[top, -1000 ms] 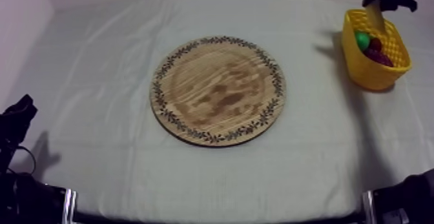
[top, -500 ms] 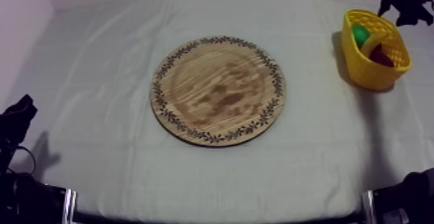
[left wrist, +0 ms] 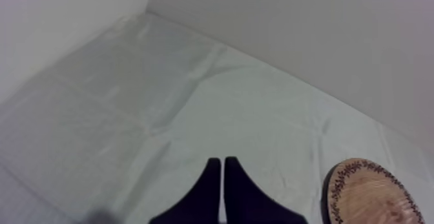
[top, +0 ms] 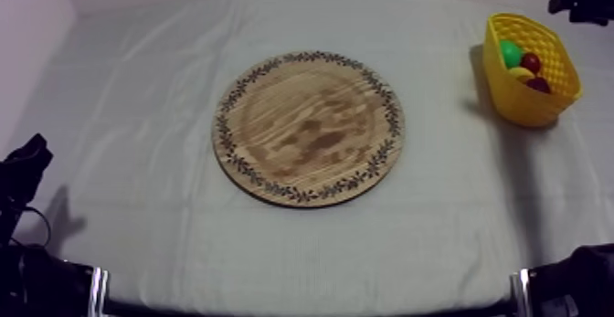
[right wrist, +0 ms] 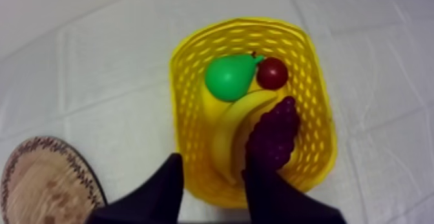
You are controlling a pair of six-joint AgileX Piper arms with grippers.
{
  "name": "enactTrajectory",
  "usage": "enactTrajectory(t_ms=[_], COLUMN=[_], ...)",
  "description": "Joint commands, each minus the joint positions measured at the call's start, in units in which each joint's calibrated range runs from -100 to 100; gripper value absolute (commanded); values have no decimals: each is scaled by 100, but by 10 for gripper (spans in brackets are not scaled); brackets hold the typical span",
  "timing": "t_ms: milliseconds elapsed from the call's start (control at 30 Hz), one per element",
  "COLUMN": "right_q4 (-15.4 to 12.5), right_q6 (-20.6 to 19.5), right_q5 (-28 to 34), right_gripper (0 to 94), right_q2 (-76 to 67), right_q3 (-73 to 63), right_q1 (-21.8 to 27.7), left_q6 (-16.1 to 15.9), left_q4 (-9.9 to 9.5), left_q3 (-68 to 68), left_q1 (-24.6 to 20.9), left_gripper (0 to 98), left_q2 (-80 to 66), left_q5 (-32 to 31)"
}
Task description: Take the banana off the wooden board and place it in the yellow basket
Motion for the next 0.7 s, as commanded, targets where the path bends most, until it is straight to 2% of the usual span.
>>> enactTrajectory(t_ms=[0,200,300,467,667], right_q4=[-37,-312,-355,-400,-171], right_q6=[79,363,394,437,333], right_q5=[-226,-539,-711,-975,-1189], right_gripper=[235,115,47,10,3], right_q2=[-673,-1850,-2409,-3459,-4587], right_q3=[430,1288,1733,2636,3993], right_q1=[-61,-187,-297,-428,-693], left_q6=[0,0,0,0,0], left_q4=[-2,-2,-2,-2,-2], left_q3=[0,0,0,0,0], left_q1=[-1,-1,-1,-1,-1], left_gripper=[1,1,1,1,1], left_q2=[4,4,4,4,4], left_q5=[0,0,0,0,0])
